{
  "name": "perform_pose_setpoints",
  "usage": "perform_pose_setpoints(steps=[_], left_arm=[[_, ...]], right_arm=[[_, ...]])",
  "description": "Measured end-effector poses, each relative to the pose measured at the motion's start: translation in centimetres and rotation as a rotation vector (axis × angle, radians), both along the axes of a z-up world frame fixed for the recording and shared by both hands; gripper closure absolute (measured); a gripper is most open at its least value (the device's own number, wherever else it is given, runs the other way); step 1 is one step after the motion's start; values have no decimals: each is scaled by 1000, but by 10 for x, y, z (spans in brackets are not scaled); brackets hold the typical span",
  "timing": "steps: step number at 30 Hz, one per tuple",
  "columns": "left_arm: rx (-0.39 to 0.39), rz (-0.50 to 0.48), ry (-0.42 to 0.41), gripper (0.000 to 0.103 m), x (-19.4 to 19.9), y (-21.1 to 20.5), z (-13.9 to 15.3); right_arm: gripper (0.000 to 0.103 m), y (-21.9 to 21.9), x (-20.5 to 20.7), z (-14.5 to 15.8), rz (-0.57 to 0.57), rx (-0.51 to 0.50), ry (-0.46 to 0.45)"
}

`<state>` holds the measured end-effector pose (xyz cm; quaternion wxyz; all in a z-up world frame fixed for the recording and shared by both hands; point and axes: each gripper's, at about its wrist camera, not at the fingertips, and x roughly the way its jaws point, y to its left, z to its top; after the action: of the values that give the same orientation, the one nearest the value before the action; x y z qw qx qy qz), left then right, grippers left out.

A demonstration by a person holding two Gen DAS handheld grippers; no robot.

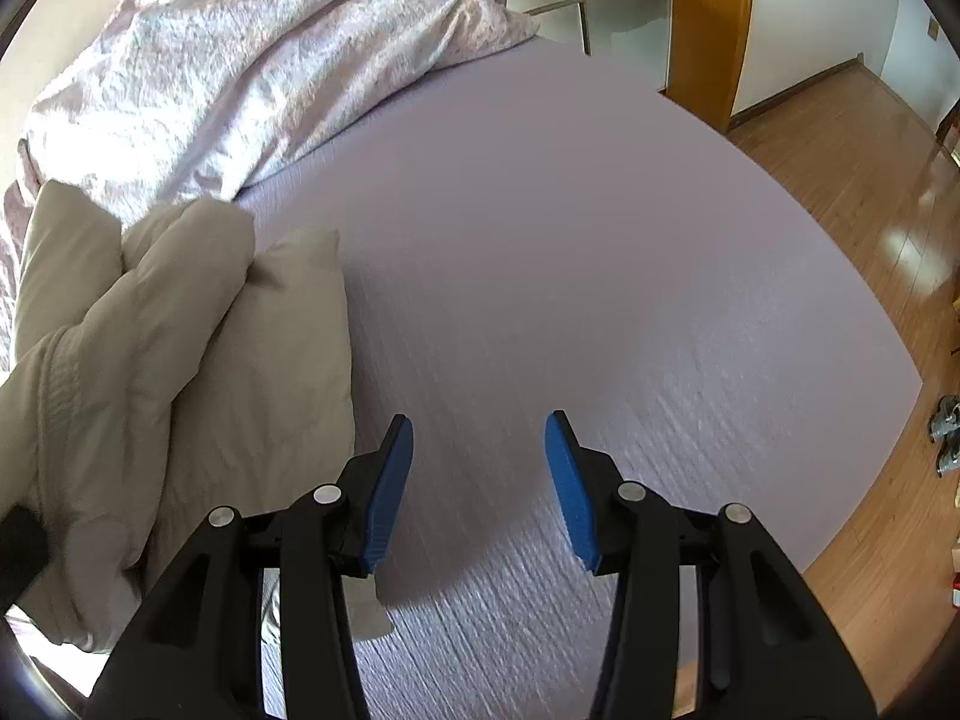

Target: Fold large clothes

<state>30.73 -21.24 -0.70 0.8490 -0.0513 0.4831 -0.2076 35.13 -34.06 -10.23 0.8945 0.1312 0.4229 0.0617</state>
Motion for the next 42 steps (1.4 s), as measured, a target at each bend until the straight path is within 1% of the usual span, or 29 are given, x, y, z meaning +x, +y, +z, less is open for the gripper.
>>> perform_pose_setpoints(steps=[4,9,15,19,23,25,28,29,31,34,37,39,41,42], left_arm=[[-13,26,-54,36,-4,10,28],[11,82,-101,35,-2,28,51],[63,199,-107,35,1,74,52],[92,278,-78,35,2,106,41],[110,331,-30,35,-1,124,23],[113,339,-1,35,-2,128,12],[111,326,46,35,-2,124,-7],[124,320,39,34,-4,120,-12],[126,310,33,33,-4,113,-16],[101,299,46,32,0,104,-25],[77,293,63,29,6,97,-35],[67,287,69,28,8,94,-41],[72,285,67,27,8,92,-42],[68,284,68,27,7,93,-42]], right_arm=[[55,5,3,11,13,9,-27],[55,22,6,29,48,10,-66],[55,41,4,55,102,13,-117],[55,58,4,77,144,16,-151],[55,74,4,95,183,13,-180],[55,82,3,104,203,13,-193],[55,91,-2,113,224,19,-215],[55,93,-4,116,230,21,-224],[55,95,-7,120,240,25,-235],[55,100,-11,124,256,32,-247],[55,104,-14,127,281,51,-251],[57,109,-14,128,304,67,-250],[64,116,-14,128,326,73,-246],[66,119,-13,128,336,76,-245]])
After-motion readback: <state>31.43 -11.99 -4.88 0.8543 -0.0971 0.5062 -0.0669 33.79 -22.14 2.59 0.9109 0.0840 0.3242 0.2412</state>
